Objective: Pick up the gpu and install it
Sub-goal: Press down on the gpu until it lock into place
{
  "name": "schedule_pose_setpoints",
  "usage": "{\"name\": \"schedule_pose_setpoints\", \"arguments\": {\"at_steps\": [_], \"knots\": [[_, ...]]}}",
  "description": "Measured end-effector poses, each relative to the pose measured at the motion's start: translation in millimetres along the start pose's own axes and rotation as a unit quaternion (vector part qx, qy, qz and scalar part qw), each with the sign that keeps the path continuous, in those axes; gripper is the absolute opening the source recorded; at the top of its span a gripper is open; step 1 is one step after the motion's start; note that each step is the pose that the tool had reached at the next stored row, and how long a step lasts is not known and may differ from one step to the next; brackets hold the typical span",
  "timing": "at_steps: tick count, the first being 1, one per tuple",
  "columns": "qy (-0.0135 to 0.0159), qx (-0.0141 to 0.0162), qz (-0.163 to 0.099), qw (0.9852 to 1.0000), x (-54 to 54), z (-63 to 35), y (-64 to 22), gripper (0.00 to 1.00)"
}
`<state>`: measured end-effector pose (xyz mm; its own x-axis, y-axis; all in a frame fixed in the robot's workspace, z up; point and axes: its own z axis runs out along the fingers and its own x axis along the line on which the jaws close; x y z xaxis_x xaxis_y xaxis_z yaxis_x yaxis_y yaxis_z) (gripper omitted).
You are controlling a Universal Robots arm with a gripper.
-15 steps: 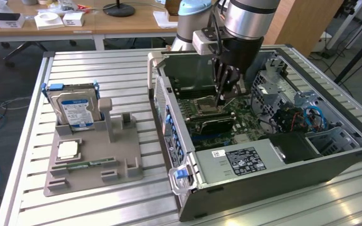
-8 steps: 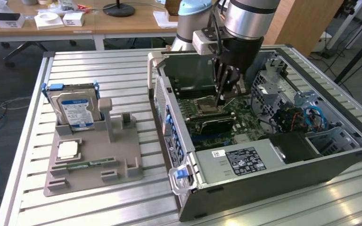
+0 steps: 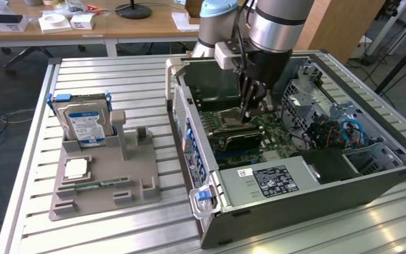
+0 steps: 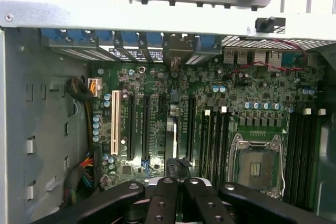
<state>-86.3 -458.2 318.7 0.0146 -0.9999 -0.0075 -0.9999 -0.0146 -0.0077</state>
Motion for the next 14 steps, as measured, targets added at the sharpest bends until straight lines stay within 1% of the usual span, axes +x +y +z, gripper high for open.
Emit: {"name": "schedule_pose_setpoints", "arguments": {"at_steps": [8, 14], "knots": [[0.0001, -0.0001, 0.000, 1.0000, 0.1, 11.2, 0.1, 0.10], [0.0000, 0.0000, 0.000, 1.0000, 0.2, 21.6, 0.2, 0.10]]}}
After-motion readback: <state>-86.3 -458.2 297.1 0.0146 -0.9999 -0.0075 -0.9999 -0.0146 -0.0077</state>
